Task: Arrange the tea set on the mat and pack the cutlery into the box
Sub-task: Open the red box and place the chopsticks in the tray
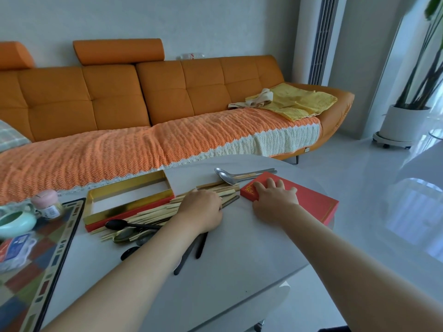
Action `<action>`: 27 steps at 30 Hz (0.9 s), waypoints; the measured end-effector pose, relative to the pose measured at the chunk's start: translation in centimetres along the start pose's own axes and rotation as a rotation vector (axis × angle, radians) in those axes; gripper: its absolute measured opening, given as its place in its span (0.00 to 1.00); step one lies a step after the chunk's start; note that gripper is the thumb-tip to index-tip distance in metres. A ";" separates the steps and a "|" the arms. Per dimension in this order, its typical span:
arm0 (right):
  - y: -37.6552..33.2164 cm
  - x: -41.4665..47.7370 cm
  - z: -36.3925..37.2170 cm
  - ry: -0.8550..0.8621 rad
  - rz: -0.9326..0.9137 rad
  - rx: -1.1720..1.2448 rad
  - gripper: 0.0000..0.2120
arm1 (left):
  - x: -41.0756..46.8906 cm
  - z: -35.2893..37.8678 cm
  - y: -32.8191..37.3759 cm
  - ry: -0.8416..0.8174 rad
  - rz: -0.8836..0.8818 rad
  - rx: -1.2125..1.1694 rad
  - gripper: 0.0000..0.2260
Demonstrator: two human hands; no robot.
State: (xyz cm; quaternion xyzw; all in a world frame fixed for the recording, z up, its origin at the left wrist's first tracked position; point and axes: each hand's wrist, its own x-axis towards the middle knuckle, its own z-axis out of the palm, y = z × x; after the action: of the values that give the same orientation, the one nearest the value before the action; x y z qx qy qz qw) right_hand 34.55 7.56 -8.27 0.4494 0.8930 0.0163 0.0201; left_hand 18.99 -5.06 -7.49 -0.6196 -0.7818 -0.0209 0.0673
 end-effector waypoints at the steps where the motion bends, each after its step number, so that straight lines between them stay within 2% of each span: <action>1: -0.1 0.0 -0.1 -0.006 0.010 -0.008 0.28 | 0.1 -0.2 0.0 0.004 0.003 -0.016 0.11; 5: 0.0 0.0 -0.2 -0.020 0.026 -0.004 0.28 | 0.4 0.6 -0.1 -0.063 0.074 -0.198 0.14; 7: 0.2 0.1 0.0 -0.017 0.015 0.007 0.28 | 0.5 1.1 -0.1 -0.126 0.055 -0.199 0.13; 12: 0.3 1.0 0.7 0.027 -0.009 -0.009 0.26 | 0.7 0.2 -0.6 -0.035 -0.011 -0.139 0.12; 16: -0.6 2.8 -0.2 0.086 -0.018 0.030 0.29 | 2.0 -0.3 -1.5 0.078 -0.060 -0.237 0.10; 18: -1.4 4.1 -0.8 0.115 -0.063 0.090 0.27 | 3.2 -0.1 -2.0 0.066 -0.094 -0.266 0.13; 20: -2.1 5.5 -1.0 0.130 -0.118 0.116 0.25 | 4.1 0.6 -2.6 -0.023 -0.108 -0.308 0.20; 23: -3.4 7.4 -0.9 0.077 -0.185 0.102 0.27 | 4.6 1.8 -3.2 -0.173 -0.107 -0.362 0.24; 27: -4.8 8.9 -0.1 -0.056 -0.222 0.064 0.30 | 4.1 2.3 -4.0 -0.102 -0.083 -0.322 0.19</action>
State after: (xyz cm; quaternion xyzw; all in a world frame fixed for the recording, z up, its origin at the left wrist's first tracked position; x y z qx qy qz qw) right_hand 25.44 11.87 -8.57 0.3482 0.9365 -0.0272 0.0323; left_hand 14.00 -1.73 -9.04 -0.5896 -0.7957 -0.1174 -0.0735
